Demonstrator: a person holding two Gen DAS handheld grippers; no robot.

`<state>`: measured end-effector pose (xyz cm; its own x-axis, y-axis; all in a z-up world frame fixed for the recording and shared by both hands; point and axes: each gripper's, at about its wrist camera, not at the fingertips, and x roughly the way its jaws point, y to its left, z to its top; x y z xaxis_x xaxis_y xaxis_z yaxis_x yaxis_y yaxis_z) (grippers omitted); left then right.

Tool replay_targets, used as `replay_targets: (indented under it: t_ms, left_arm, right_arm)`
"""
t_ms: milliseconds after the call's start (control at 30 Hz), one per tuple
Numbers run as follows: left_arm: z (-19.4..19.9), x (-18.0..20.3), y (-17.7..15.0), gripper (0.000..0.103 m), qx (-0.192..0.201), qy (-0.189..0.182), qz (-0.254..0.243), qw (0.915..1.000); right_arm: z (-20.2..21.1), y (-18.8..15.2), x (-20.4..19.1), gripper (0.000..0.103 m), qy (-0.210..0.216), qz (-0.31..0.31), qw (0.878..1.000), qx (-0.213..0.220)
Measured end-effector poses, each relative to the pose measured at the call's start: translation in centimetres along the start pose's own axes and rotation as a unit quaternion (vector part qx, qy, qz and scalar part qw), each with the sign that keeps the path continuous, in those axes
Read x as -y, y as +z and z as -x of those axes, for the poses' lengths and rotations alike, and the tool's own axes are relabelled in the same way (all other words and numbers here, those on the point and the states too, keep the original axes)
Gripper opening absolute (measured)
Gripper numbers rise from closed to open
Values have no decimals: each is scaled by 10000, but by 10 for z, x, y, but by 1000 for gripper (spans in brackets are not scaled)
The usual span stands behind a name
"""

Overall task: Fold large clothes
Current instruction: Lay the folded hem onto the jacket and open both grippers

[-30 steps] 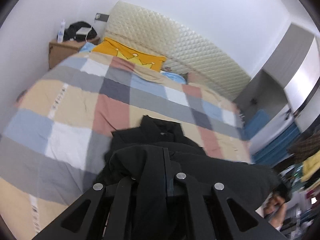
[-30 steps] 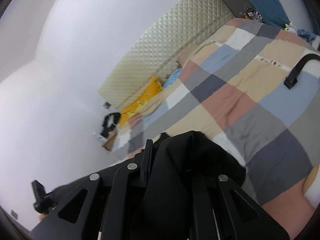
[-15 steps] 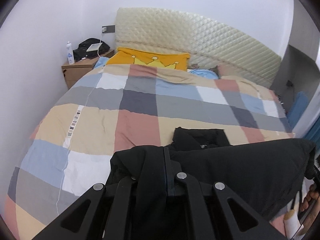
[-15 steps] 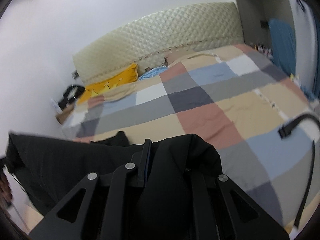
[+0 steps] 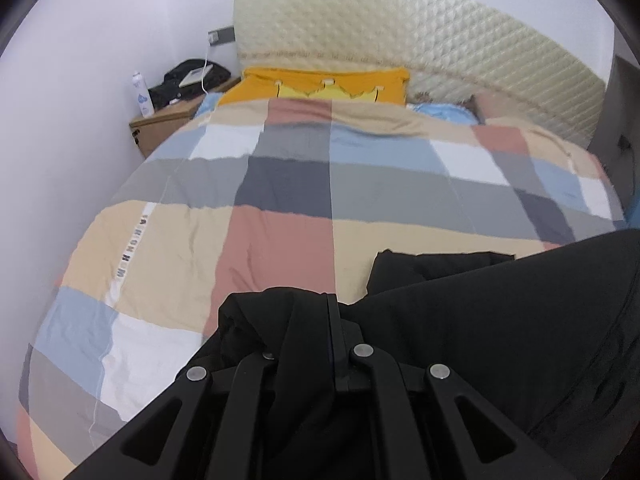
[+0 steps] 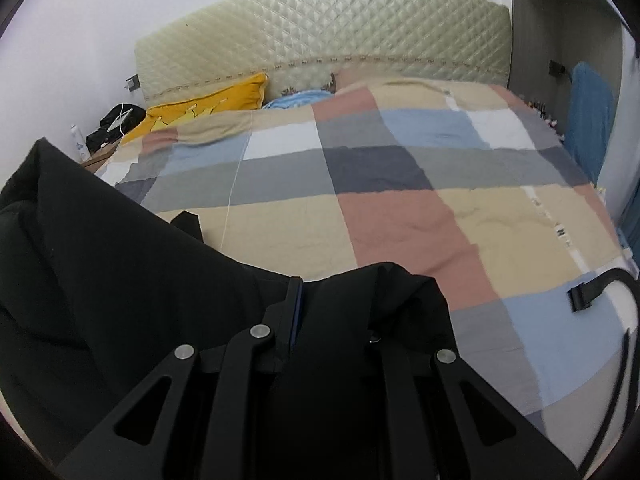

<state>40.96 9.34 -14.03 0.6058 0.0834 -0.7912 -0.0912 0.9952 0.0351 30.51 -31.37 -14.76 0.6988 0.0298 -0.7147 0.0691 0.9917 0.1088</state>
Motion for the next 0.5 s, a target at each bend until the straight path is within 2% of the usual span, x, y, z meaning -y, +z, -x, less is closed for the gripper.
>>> replay_targets:
  t_ms: [133,233,333,500]
  left_arm:
    - [-17,14,-3,7,32,234,-214,9995]
    - [-22,14,-7,6,5,212,-187,9996]
    - [-20,9,-10,6,-13,55,-110,9999]
    - [-5,-13,-18,7,17,-414,180,9990]
  right_arm:
    - [-14,-6,2,12,77,-226,9997,-12]
    - [-16,-10,0,13,63,-287,9996,17]
    - [-17,-10,-2,13,100,-249,9996,-21]
    - [-15,-13,1,15,248,-320,9991,-94]
